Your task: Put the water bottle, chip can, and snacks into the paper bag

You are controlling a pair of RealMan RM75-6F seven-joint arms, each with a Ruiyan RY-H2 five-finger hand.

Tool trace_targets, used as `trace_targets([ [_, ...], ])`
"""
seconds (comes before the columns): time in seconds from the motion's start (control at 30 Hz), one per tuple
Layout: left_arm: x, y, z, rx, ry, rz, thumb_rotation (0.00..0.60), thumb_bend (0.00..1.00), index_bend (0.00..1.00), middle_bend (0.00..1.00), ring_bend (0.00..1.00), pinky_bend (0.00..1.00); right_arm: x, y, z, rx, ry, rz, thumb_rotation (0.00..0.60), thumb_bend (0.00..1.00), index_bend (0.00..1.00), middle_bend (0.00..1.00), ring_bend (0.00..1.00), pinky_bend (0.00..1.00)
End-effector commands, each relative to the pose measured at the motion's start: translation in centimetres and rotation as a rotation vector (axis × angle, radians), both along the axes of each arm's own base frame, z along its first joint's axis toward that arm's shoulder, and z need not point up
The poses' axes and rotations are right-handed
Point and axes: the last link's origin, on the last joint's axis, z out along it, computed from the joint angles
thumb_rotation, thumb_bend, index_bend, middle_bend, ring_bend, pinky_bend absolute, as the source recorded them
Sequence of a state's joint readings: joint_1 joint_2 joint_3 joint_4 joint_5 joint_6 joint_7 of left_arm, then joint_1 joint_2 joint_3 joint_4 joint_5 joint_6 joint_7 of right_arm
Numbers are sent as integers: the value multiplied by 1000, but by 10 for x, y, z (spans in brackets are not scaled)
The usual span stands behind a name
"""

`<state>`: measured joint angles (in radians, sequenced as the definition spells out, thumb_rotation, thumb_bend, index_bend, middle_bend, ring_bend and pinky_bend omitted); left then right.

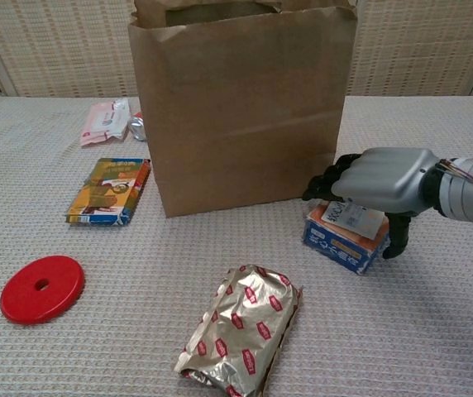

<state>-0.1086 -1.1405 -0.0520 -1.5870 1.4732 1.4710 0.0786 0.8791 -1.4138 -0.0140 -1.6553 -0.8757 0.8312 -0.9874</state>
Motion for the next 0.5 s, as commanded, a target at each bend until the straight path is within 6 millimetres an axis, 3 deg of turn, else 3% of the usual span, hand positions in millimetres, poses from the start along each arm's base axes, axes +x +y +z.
trace_targets([
  [0.03, 0, 0, 0, 0, 0, 0, 600, 400, 75, 0, 0, 0, -2, 2, -2, 6, 29, -7, 600, 0, 0, 0, 0, 0],
  [0.13, 0, 0, 0, 0, 1, 0, 600, 399, 75, 0, 0, 0, -3, 5, -4, 13, 44, -19, 600, 0, 0, 7, 0, 11],
  [0.23, 0, 0, 0, 0, 1, 0, 600, 400, 74, 0, 0, 0, -3, 7, -4, 21, 49, -19, 600, 0, 14, 102, 51, 93],
  [0.3, 0, 0, 0, 1, 1, 0, 600, 399, 74, 0, 0, 0, -1, 10, -4, 27, 41, -9, 600, 30, 106, 220, 169, 184],
  [0.4, 0, 0, 0, 1, 1, 0, 600, 399, 74, 0, 0, 0, 1, 14, -2, 34, 14, 6, 600, 165, 363, 446, 449, 475],
  [0.5, 0, 0, 0, 1, 1, 0, 600, 399, 74, 0, 0, 0, -1, 19, 2, 25, 9, 37, 600, 236, 475, 530, 577, 620],
])
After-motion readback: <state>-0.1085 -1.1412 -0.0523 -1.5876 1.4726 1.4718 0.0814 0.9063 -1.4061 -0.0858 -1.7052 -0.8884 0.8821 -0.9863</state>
